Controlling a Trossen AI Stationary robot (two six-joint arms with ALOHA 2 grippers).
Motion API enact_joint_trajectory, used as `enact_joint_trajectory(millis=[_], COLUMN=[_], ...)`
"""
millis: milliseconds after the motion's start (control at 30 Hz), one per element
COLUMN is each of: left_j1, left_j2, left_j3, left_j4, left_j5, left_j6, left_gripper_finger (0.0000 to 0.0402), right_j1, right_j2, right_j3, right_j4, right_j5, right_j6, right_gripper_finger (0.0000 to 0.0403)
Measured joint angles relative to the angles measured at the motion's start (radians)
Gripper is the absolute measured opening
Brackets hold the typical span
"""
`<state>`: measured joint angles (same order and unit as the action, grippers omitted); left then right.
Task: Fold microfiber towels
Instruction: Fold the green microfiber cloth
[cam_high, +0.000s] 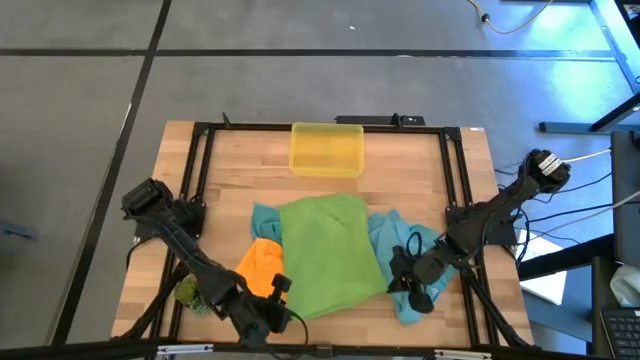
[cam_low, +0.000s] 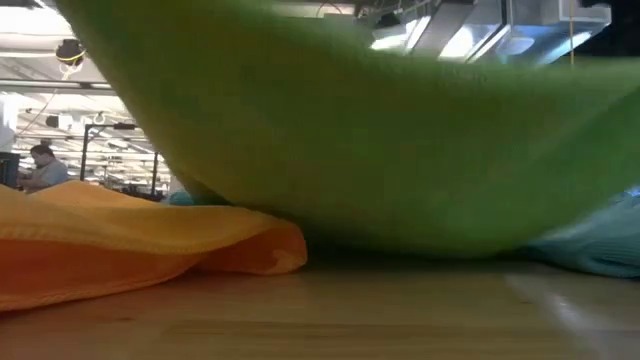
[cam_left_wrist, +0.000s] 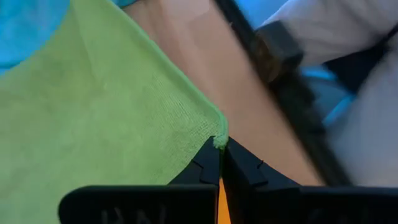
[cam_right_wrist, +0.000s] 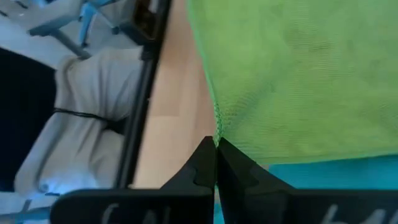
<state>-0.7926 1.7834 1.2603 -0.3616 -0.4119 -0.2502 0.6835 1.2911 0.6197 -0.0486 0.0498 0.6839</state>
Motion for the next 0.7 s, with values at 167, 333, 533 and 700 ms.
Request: enact_joint_trajectory(millis=[167,333,533,700], left_j1=[-0.007,-0.006,-0.001,0.052], left_j2=[-0.017,-0.056,-0.148,-0.265], left_j3=[0.016,0.016,-0.033,-0.192], left_j4=[-0.07,-0.19,-0.315,-0.284], left_j5=[-0.026,-0.154,-0.273,-0.271], left_j6=[-0.047,-0.092,-0.141,-0.195], left_gripper_finger=[0.0,0.0,0.0,0.0], right_j1=[0.03,-0.001,-0.112,-0.226], right_j2=[0.0,0.0,0.0,0.0], right_j3=[0.0,0.0,0.0,-0.001], right_j4=[0.031,0.023,-0.012,-0.08], right_j5=[0.003,0.045,0.087,0.088], right_j6=[-0.017,-0.076,-0.151,-0.193], right_gripper_finger=[0.0006,0.0006,0.0006,0.0006])
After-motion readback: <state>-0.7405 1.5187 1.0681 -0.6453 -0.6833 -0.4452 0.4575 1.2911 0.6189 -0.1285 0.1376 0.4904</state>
